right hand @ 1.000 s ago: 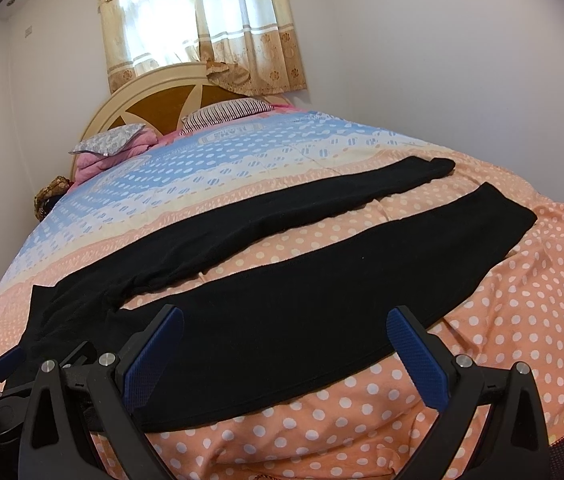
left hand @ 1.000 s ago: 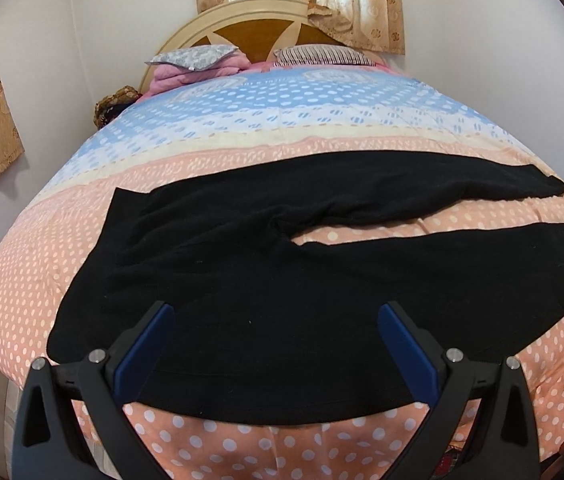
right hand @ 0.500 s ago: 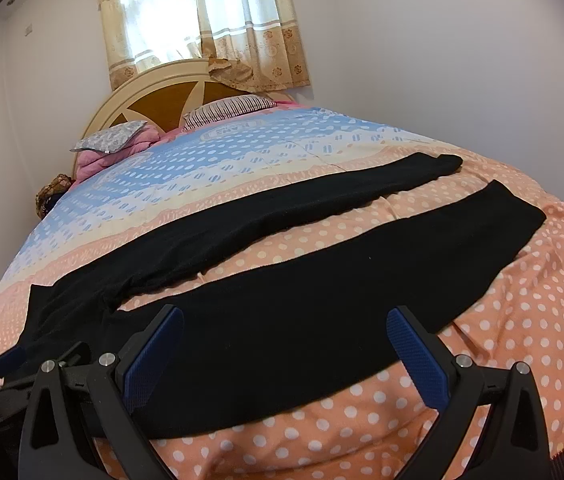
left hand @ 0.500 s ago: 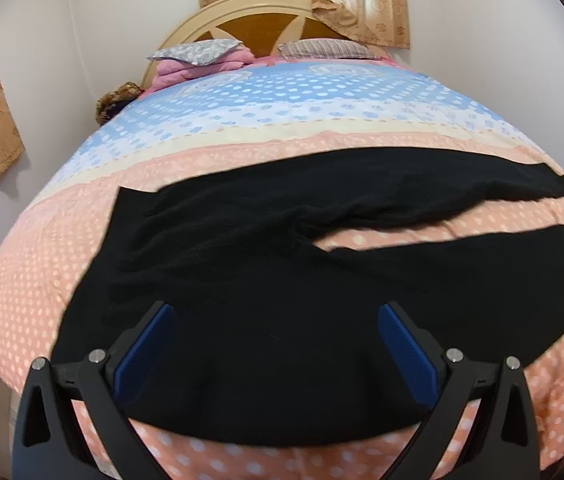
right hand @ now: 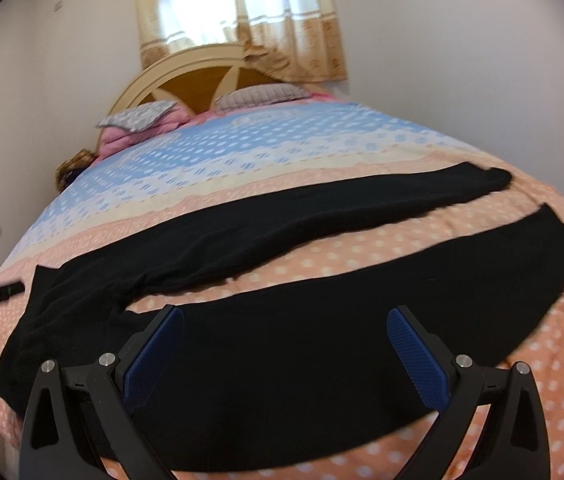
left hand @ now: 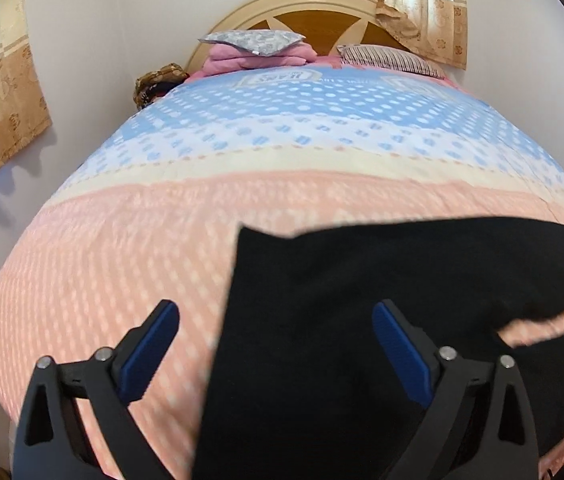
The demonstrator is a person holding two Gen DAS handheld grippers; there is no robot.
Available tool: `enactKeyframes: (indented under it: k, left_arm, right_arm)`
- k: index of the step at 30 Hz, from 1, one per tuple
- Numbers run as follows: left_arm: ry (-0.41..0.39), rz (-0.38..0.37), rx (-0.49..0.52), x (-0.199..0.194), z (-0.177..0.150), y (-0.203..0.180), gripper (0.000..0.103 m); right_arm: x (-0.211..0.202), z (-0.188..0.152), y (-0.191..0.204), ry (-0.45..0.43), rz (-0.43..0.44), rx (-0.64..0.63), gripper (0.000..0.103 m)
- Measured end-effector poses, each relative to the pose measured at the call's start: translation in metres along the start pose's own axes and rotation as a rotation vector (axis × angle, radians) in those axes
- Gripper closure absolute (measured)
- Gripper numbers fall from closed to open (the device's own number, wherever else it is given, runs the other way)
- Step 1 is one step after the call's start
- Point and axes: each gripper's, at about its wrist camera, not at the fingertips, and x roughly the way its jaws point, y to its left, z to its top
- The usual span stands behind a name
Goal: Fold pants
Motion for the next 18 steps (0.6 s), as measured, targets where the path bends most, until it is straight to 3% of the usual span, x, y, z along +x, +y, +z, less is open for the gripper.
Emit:
enactKeyframes:
  k: [2,7,10,12,14,18]
  left_arm:
    - [0.030,-0.016,-0.016,0.021,0.011,0.010,0.015]
    - [0.153,-0.095,-0.076,0.077,0.026,0.020,0.052]
    - [0.199,-0.100,-0.079,0.095,0.027,0.016,0.062]
    - [0.218,-0.113,-0.090,0.104,0.026,0.017,0.074]
    - [0.197,-0.143,-0.109,0.105,0.026,0.019,0.082]
    - [0.194,-0.158,-0.107,0.105,0.023,0.021,0.086]
  right_arm:
    - [0.008,0.002,0.008,0.015,0.018,-0.019,0.001]
    - [0.018,0.006,0.019,0.021,0.033,-0.060,0.001]
    - [0.026,0.010,0.020,0.040,0.043,-0.062,0.002]
    - [0.032,0.012,0.019,0.057,0.059,-0.064,0.012]
    - [0.041,0.018,0.020,0.097,0.088,-0.078,0.040]
    - [0.066,0.041,0.018,0.151,0.131,-0.124,0.045]
